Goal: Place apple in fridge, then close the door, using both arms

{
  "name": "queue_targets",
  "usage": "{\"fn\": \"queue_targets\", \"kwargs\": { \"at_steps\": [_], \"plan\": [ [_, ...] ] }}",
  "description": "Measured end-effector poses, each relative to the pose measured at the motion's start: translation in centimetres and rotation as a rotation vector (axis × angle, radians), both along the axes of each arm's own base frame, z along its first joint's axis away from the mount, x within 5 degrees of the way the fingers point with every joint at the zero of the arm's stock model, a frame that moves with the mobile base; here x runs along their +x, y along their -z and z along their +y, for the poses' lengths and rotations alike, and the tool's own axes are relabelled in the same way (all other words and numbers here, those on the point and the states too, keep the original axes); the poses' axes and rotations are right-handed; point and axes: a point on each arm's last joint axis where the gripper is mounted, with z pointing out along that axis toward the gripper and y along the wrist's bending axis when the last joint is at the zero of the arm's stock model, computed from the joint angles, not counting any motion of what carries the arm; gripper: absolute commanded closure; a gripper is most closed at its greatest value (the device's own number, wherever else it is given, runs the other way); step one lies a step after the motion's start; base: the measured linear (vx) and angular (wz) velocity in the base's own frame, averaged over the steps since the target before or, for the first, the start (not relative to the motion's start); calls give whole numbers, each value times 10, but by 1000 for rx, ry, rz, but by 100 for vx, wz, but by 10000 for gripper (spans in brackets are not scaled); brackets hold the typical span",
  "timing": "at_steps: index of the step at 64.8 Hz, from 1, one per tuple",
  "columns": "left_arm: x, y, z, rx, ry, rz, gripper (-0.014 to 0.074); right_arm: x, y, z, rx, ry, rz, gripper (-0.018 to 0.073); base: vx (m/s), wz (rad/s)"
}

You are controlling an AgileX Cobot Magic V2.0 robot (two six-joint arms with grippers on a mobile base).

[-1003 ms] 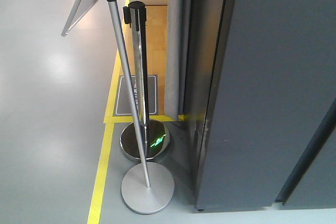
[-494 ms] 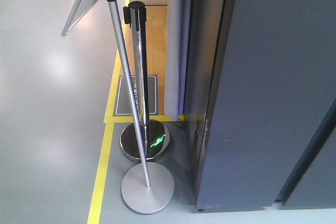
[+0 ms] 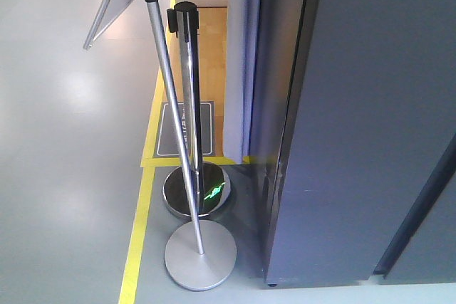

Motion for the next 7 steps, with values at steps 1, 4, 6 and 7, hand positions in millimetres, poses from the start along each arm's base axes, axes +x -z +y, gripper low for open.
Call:
{"fn": "queue_targets", "kwargs": {
  "at_steps": [1,4,6,7],
  "plan": [
    [0,0,0,0,0,0,602,0,0,0,0,0,0,561,0,0],
    [0,0,0,0,0,0,602,0,0,0,0,0,0,561,0,0],
    [0,0,0,0,0,0,602,0,0,0,0,0,0,561,0,0],
    [0,0,0,0,0,0,602,0,0,0,0,0,0,561,0,0]
  ]
}}
